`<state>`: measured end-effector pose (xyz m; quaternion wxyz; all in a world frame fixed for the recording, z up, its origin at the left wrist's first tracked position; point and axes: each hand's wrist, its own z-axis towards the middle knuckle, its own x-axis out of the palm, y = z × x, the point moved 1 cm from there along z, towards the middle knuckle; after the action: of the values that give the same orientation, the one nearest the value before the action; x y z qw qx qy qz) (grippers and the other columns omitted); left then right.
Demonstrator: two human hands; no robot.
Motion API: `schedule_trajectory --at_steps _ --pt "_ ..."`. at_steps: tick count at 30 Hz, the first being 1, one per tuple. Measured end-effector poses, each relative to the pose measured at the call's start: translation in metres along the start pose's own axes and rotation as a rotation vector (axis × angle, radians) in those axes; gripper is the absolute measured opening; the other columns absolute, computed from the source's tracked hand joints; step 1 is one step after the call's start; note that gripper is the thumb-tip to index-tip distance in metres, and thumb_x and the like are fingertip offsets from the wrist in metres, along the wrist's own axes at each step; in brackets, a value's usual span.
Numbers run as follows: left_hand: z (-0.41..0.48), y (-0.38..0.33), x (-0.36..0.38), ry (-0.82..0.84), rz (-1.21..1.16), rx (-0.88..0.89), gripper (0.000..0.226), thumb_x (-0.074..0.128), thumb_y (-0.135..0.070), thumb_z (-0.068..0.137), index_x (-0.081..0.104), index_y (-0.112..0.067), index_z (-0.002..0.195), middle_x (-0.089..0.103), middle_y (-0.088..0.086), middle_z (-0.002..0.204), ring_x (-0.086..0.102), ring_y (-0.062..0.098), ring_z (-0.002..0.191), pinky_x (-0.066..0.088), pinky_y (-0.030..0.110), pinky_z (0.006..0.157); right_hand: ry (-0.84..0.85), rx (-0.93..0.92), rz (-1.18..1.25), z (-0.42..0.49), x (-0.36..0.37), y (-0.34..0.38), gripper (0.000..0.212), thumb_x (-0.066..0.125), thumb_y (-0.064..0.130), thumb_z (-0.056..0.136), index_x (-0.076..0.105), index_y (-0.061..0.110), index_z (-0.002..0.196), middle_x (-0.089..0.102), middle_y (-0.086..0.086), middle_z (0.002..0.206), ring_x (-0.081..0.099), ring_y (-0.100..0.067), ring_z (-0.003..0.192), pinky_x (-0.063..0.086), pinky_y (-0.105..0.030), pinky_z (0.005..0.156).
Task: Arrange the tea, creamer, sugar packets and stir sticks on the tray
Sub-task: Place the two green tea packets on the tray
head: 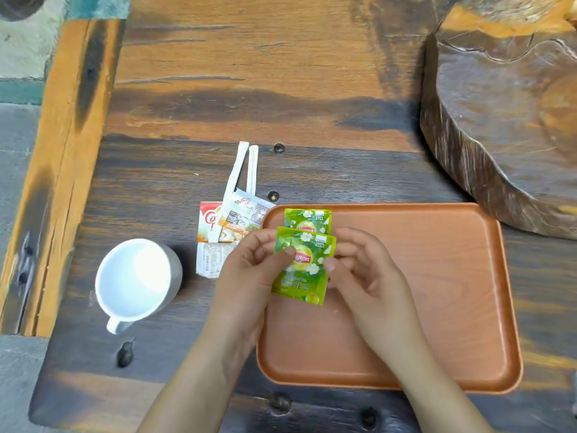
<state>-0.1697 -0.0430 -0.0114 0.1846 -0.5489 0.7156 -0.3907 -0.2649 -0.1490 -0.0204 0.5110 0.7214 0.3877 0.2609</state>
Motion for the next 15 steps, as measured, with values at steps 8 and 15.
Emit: schedule_trajectory --at_steps 8,15 --pt "0.0 0.01 0.002 -0.108 0.459 0.259 0.032 0.064 -0.003 0.081 0.062 -0.019 0.107 0.069 -0.01 0.084 0.061 -0.005 0.074 0.048 0.006 0.071 -0.244 -0.012 0.051 0.005 -0.023 -0.003 0.044 0.058 -0.008 0.082 0.059 0.032 0.1 0.068 0.011 0.075 0.057 -0.005 0.068 0.049 -0.014 0.064" --pt "0.014 0.024 0.01 -0.003 1.222 0.635 0.038 0.064 -0.002 0.078 0.063 -0.002 0.115 0.06 0.015 0.124 0.051 0.031 0.119 0.03 0.026 0.105 -0.283 0.002 -0.12 0.03 -0.032 -0.01 0.043 0.058 -0.007 0.082 0.058 0.032 0.099 0.062 0.017 0.067 0.053 0.005 0.06 0.044 -0.007 0.061"
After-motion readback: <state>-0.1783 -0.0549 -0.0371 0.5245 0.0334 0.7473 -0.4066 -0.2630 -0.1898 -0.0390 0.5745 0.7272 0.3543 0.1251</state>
